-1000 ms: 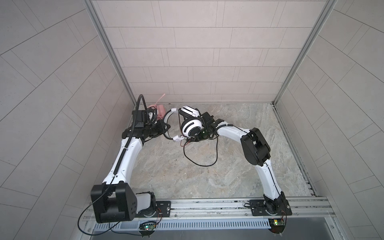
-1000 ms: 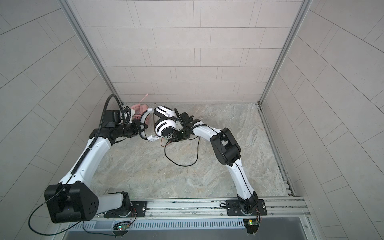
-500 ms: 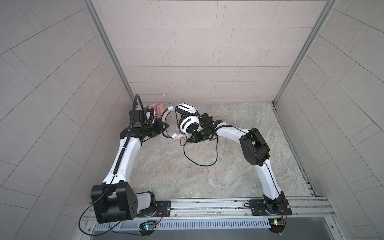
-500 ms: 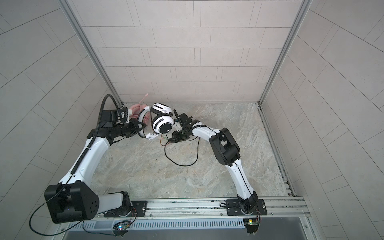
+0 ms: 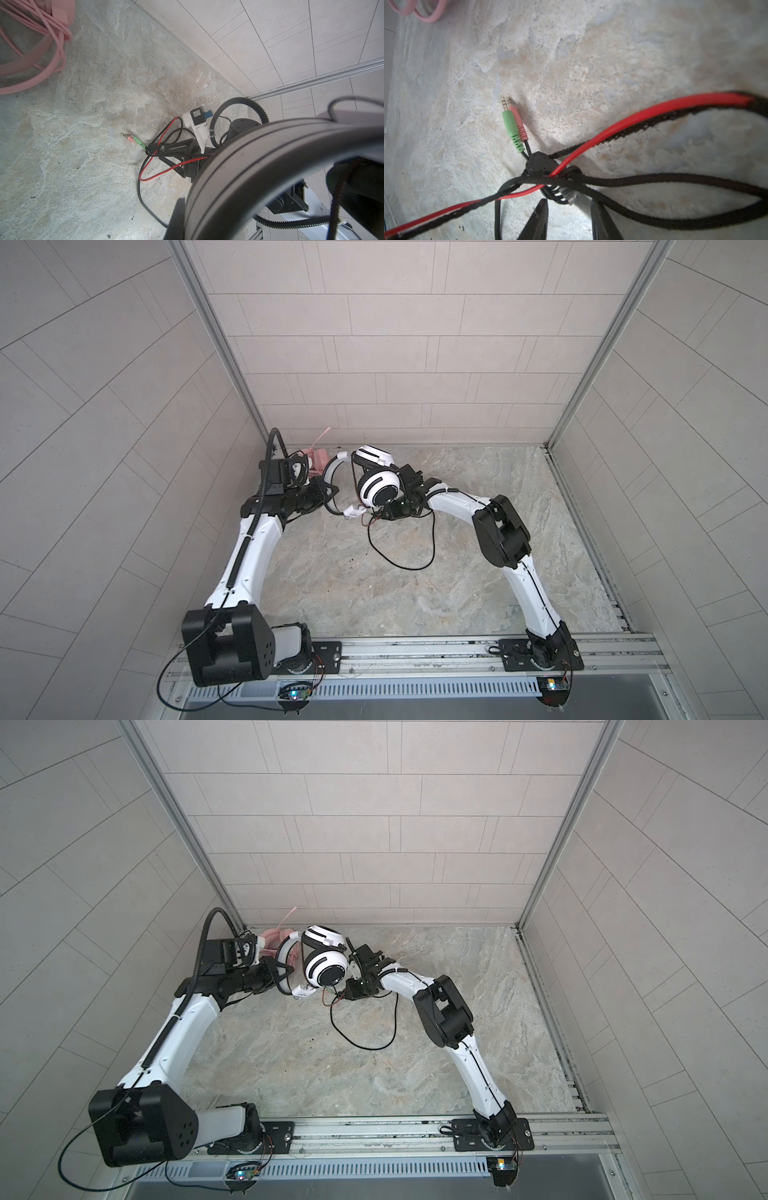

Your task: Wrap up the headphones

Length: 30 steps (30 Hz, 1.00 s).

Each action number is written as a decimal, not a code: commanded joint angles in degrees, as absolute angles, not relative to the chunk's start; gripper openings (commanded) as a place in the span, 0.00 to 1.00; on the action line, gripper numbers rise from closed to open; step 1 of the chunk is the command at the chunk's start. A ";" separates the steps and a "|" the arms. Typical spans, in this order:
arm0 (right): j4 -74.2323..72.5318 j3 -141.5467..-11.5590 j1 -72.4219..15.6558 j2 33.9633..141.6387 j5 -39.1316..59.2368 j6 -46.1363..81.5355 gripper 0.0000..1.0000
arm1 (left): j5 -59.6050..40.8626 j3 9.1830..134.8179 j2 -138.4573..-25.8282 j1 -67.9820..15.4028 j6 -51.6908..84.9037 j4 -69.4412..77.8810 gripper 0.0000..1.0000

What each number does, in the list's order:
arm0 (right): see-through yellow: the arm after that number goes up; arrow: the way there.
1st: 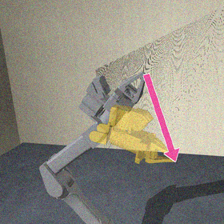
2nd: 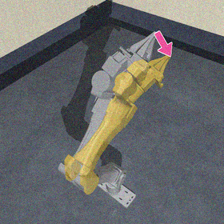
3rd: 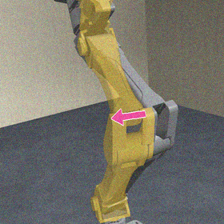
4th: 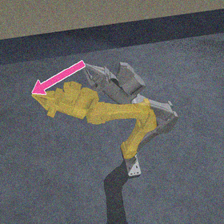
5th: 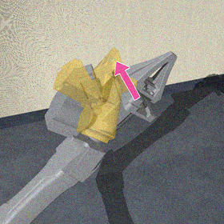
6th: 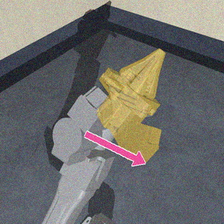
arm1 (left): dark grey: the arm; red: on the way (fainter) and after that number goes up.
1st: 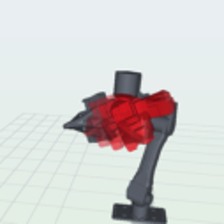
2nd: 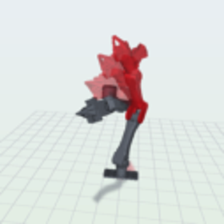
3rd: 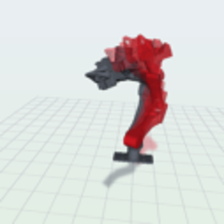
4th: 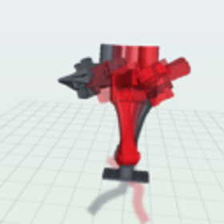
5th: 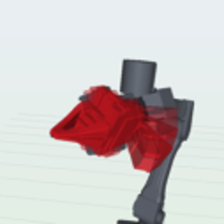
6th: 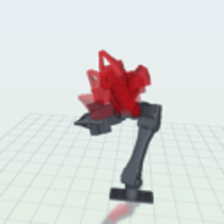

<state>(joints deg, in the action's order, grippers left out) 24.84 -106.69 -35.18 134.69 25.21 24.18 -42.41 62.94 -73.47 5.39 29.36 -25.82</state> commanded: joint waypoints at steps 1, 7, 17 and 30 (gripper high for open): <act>25.70 -107.86 -36.01 136.63 20.66 27.84 0.32 | -45.75 62.47 -70.85 5.77 31.76 -21.83 0.00; 23.73 -110.90 -37.44 137.15 20.99 31.14 0.32 | -45.87 61.79 -70.45 5.77 32.08 -21.27 0.00; 21.62 -111.83 -37.10 140.84 15.99 35.70 0.26 | -46.03 61.13 -69.76 5.73 31.75 -21.37 0.00; 19.20 -108.80 -37.14 141.06 14.15 36.26 0.00 | -45.87 60.74 -69.25 6.25 30.76 -22.15 0.00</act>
<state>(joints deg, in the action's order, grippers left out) 16.45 -111.15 -37.23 139.85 16.73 35.70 -42.87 60.77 -71.55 5.78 30.39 -24.93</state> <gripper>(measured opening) 0.049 0.084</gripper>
